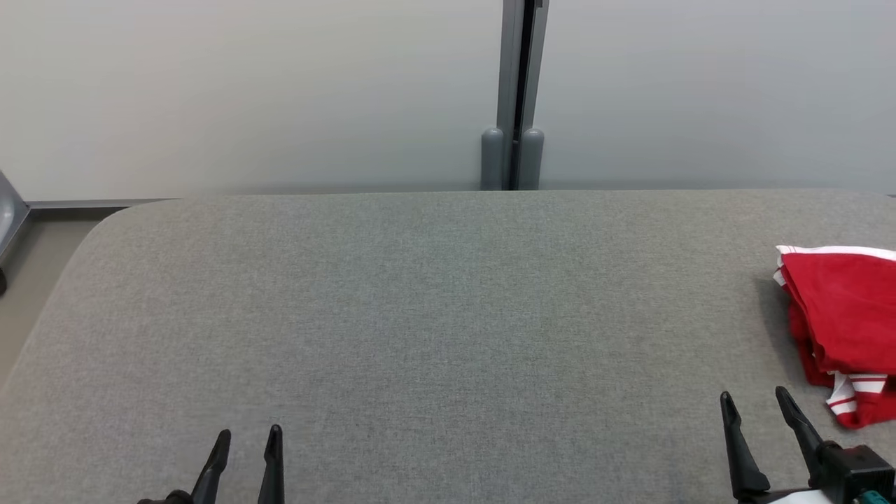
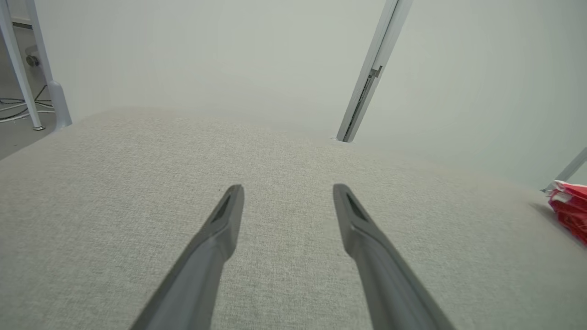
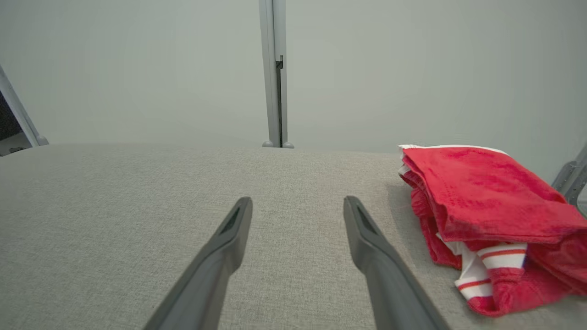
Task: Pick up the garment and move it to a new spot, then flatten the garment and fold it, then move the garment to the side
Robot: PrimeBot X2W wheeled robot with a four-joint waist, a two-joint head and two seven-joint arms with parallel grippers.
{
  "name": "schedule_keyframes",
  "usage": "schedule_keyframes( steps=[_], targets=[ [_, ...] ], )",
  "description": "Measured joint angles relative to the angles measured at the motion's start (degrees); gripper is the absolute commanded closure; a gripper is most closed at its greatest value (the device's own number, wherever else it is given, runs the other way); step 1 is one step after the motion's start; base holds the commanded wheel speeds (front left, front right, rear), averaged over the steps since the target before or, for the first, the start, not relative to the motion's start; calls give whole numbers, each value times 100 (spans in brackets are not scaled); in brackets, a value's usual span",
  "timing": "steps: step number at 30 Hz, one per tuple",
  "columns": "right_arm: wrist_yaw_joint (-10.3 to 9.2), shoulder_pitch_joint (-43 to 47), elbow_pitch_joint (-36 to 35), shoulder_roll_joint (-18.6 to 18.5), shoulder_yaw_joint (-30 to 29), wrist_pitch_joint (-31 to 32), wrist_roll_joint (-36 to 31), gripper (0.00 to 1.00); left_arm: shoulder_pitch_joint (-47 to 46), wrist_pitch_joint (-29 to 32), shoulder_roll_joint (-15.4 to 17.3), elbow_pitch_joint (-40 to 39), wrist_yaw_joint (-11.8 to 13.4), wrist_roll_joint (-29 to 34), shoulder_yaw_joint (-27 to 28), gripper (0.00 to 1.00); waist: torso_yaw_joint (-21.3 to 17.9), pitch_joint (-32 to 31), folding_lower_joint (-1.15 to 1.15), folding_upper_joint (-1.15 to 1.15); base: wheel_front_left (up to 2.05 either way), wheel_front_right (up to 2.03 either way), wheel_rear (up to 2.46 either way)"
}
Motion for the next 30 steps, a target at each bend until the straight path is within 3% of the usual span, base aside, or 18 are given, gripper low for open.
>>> schedule_keyframes(
  steps=[8,9,15,30],
  targets=[
    [0,176,-272,121,111,-16,-192,0,54,0,-1,-32,-89,-11,-48,0,-184,-95,0,0,0,0,0],
    [0,177,-296,124,101,-19,-203,100,55,0,-4,-31,-91,-1,-83,100,-185,-99,0,0,0,0,0],
    [0,295,-7,215,125,47,-144,100,88,45,-69,250,-89,-65,-104,100,-189,-98,0,0,0,0,0],
    [-1,129,16,213,32,439,1567,100,-113,419,-44,272,-89,-1505,16,100,-208,-67,0,0,0,0,0]
  ],
)
